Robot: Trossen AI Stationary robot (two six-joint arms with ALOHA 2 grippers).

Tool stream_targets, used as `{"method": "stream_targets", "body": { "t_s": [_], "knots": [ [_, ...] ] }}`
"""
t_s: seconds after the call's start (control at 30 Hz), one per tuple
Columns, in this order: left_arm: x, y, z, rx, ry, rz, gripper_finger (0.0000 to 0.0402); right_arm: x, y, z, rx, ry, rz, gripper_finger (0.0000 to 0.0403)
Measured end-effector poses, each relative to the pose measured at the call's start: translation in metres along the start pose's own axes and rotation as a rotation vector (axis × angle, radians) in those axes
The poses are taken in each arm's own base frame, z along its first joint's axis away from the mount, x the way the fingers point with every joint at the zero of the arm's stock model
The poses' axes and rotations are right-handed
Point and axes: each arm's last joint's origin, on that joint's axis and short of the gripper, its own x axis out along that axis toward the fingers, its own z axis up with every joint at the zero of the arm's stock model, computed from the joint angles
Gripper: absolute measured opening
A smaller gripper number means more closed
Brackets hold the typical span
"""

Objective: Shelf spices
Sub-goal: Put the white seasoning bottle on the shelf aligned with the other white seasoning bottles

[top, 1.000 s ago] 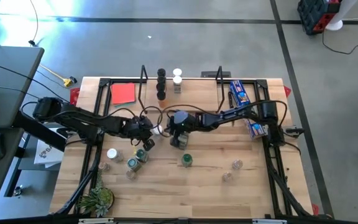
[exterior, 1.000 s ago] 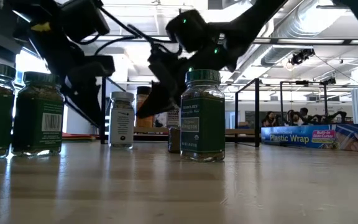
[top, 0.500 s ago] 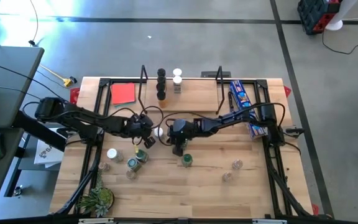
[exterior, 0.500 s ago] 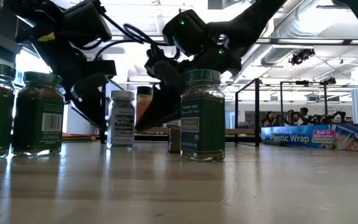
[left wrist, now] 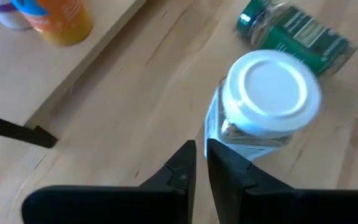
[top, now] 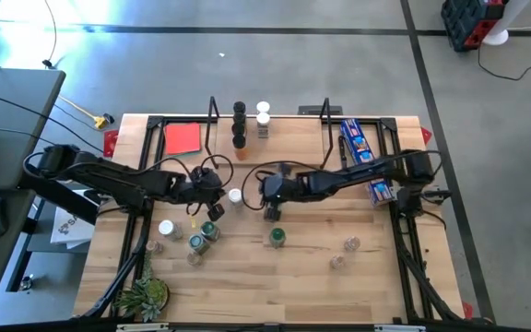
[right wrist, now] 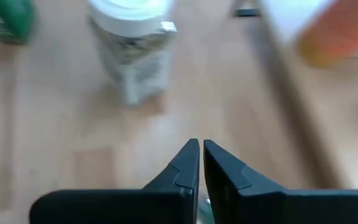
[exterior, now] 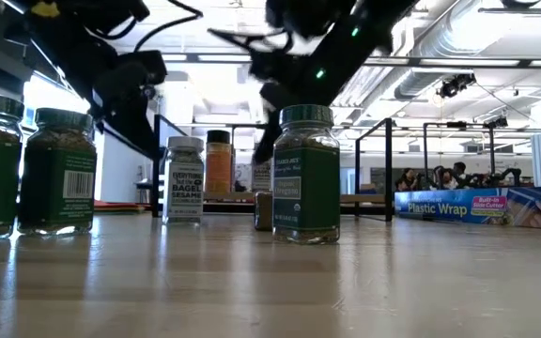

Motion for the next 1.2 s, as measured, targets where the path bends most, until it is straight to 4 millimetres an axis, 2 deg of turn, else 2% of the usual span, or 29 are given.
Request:
{"method": "stream_targets", "body": {
  "t_s": [0.13, 0.27, 0.43, 0.53, 0.7, 1.03, 1.2],
  "knots": [
    [-0.003, -0.001, 0.001, 0.022, -0.014, -0.015, 0.0075, -0.027, -0.003, 0.000, -0.020, 0.042, -0.094, 0.0016],
    [-0.002, -0.002, 0.000, 0.029, 0.010, -0.046, 0.0150, -0.044, -0.003, -0.001, -0.018, 0.064, -0.121, 0.0016],
    [0.005, -0.010, -0.004, 0.099, 0.051, -0.116, 0.0252, -0.046, 0.003, -0.003, -0.029, 0.070, -0.114, 0.0016],
    [0.011, -0.017, -0.005, 0.095, 0.016, -0.092, 0.0287, -0.045, 0.005, -0.003, -0.025, 0.069, -0.110, 0.0016],
    [0.019, -0.025, -0.003, 0.051, -0.106, 0.030, 0.0300, -0.045, 0.006, -0.003, -0.026, 0.069, -0.109, 0.0016],
    [0.016, -0.037, 0.004, 0.005, -0.248, 0.034, 0.0300, -0.045, 0.006, -0.004, -0.028, 0.078, -0.110, 0.0016],
    [0.020, -0.038, 0.003, 0.007, -0.247, 0.059, 0.0279, -0.045, 0.006, -0.004, -0.028, 0.079, -0.110, 0.0016]
  ]
}}
